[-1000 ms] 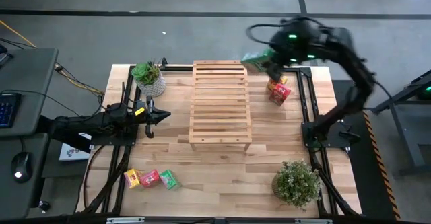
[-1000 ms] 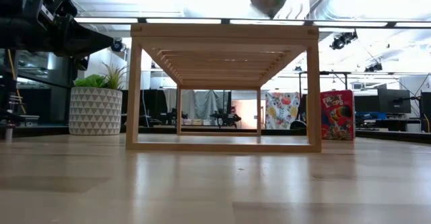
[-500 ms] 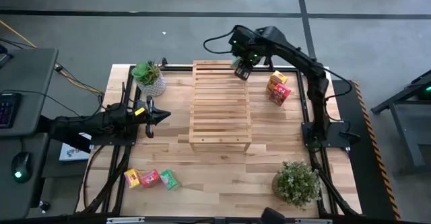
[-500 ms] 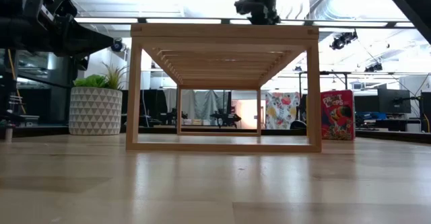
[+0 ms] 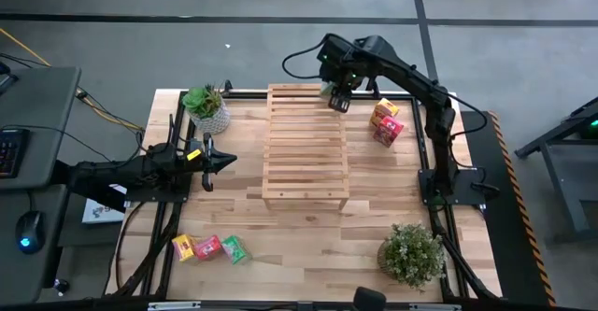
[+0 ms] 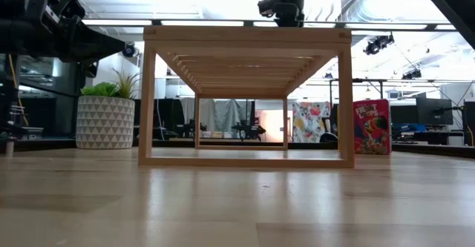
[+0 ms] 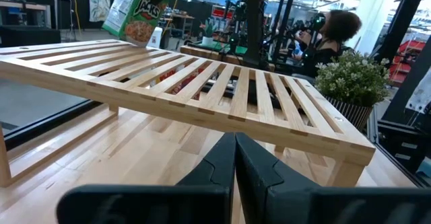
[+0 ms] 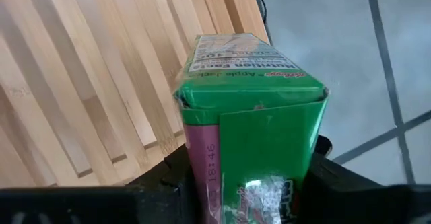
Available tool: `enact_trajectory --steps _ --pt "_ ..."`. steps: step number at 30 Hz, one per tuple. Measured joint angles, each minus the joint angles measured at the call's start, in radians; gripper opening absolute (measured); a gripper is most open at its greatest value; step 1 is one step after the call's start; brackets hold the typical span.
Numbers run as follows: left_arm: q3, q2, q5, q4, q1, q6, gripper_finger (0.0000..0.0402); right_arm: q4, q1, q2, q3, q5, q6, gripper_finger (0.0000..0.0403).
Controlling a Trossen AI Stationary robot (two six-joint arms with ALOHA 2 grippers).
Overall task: Stack cereal on shelf
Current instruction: Put the top green cereal box on the shelf
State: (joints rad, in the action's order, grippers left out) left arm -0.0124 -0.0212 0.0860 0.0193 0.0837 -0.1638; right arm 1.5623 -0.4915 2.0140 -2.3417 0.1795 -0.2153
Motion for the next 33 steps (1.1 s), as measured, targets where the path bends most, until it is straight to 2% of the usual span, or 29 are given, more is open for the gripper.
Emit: enact_trajectory --steps 9,14,33 --pt "0.000 0.000 0.000 0.000 0.000 0.000 0.0003 -0.008 0.000 -0.002 0.000 -0.003 -0.001 0.0223" --pt "0.000 0.000 0.000 0.000 0.000 0.000 0.0003 -0.024 0.000 -0.002 0.000 -0.040 0.001 0.0255" --pt "0.000 0.000 0.000 0.000 0.000 0.000 0.0003 -0.025 -0.023 -0.007 0.000 -0.012 -0.006 0.0259"
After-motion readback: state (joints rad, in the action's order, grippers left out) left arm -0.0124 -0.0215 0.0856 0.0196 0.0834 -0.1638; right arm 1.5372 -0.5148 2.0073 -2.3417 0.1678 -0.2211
